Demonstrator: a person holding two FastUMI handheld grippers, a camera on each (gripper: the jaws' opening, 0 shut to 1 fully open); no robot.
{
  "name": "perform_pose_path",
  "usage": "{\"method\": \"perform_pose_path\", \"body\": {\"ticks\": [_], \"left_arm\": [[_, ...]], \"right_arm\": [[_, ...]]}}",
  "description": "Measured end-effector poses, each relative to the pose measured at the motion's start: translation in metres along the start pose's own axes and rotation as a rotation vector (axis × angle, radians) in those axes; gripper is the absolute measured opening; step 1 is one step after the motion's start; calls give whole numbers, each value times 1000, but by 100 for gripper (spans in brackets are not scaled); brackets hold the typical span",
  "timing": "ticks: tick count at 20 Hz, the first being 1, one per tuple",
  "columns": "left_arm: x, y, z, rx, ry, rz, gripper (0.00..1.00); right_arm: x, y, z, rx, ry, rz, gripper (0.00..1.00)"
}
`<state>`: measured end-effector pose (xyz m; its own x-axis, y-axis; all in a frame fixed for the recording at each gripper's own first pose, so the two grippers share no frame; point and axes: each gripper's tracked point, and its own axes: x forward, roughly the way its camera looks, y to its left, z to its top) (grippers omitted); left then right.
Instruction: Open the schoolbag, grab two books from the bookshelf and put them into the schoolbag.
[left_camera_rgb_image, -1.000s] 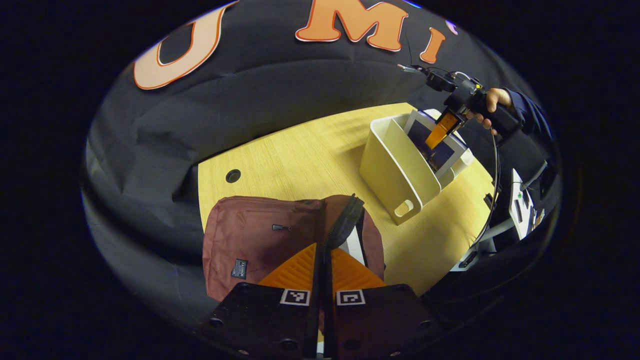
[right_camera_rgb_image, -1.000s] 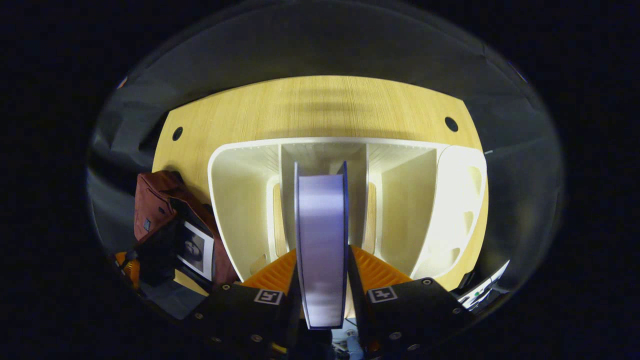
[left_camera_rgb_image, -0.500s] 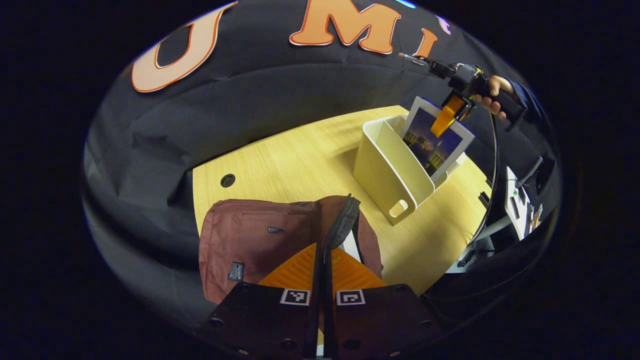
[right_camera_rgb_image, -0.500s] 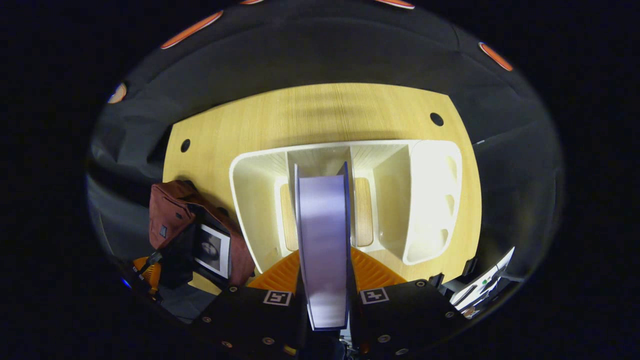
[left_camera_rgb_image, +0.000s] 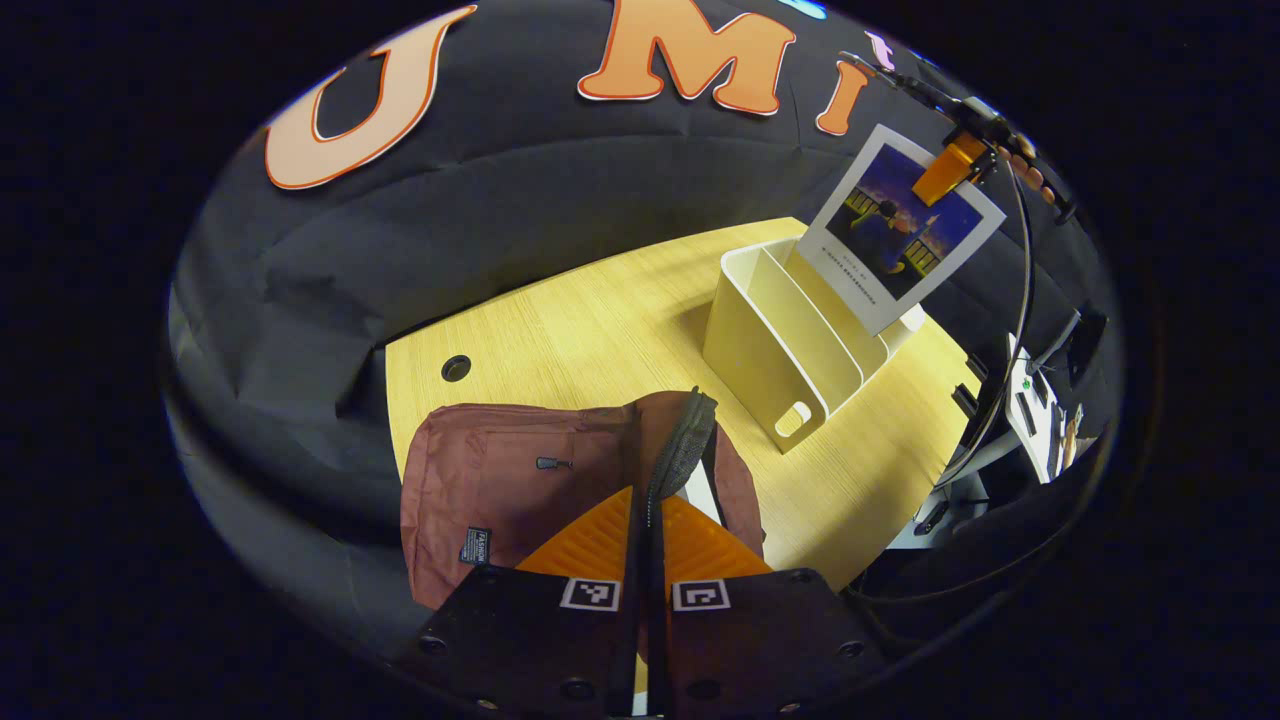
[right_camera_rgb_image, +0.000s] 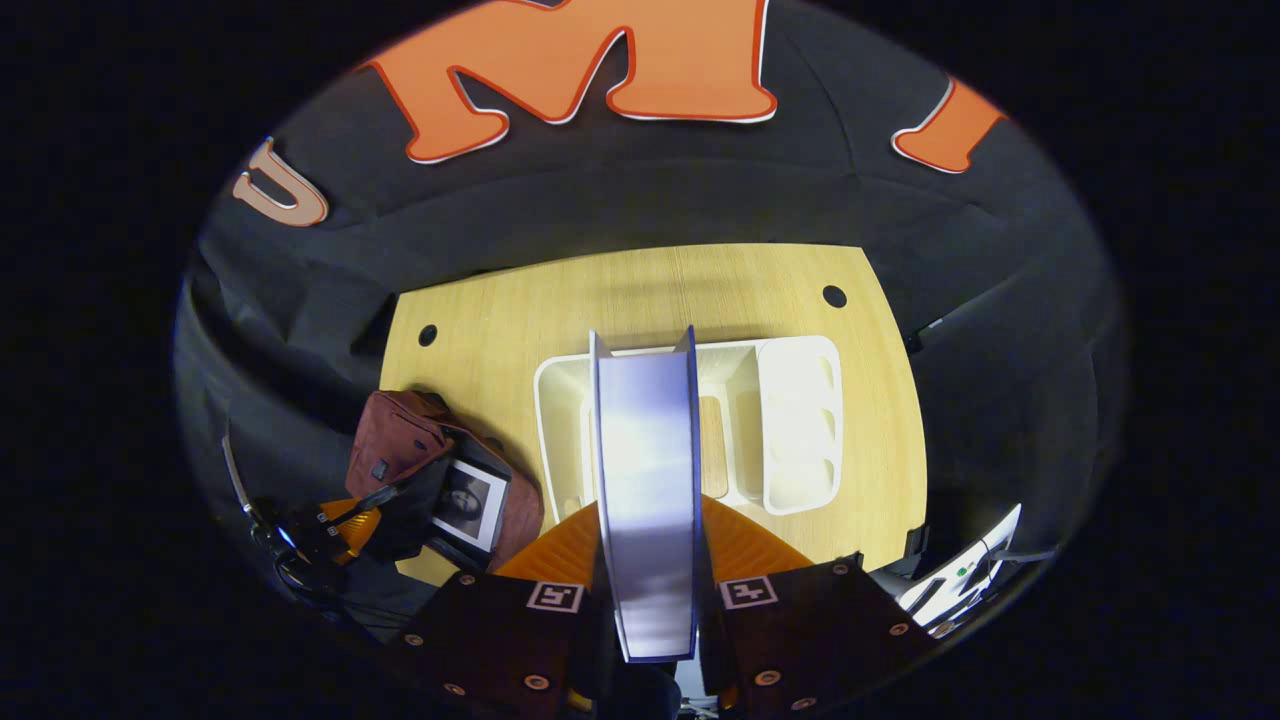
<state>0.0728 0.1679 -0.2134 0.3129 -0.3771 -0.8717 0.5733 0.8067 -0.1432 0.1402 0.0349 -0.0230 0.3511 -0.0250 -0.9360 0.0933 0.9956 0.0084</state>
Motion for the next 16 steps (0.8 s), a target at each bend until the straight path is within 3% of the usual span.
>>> {"method": "perform_pose_path", "body": {"ticks": [4, 12, 16], "left_arm": [[3, 0, 0, 0, 9, -2, 5], [2, -4, 2, 22, 36, -2, 5], [2, -5, 3, 27, 45, -2, 5]], "right_arm": [[3, 17, -25, 17, 14, 71, 35], [29, 73, -68, 96, 51, 298, 34], [27, 83, -71, 163, 5, 331, 33]]}}
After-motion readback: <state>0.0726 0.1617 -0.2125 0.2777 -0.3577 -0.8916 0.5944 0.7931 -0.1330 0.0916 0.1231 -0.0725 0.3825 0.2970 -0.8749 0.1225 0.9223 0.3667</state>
